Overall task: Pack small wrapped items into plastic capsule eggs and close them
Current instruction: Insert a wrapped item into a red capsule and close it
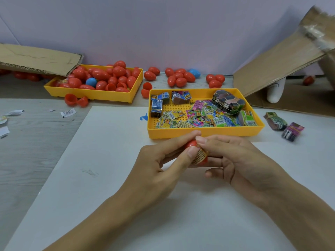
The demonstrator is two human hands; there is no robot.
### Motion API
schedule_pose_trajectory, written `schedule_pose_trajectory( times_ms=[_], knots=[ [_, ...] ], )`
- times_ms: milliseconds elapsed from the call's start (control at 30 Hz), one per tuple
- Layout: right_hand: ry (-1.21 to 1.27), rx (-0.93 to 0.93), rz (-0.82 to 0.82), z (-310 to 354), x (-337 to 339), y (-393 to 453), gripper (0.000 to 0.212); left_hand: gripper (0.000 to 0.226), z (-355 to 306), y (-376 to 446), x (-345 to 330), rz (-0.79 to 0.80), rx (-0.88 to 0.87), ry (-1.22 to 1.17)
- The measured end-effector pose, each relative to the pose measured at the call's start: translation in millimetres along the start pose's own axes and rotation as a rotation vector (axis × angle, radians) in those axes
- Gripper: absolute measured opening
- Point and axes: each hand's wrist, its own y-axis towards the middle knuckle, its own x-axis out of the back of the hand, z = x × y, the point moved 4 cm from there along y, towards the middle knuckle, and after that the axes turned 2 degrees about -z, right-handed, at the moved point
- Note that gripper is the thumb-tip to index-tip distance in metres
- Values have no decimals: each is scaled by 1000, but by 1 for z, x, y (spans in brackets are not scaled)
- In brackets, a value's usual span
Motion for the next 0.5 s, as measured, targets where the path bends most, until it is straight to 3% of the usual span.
schedule_pose_trajectory(
  times_ms=[300,400,500],
  knots=[
    [5,64,-50,2,1,0,28,37,-2,-1,0,23,11,-27],
    [-129,293,-160,7,4,-2,37,40,2,2,5,-57,116,-153],
    [-457,601,-254,10,-1,-10,42,44,5,4,5,-37,246,-295]
  ],
)
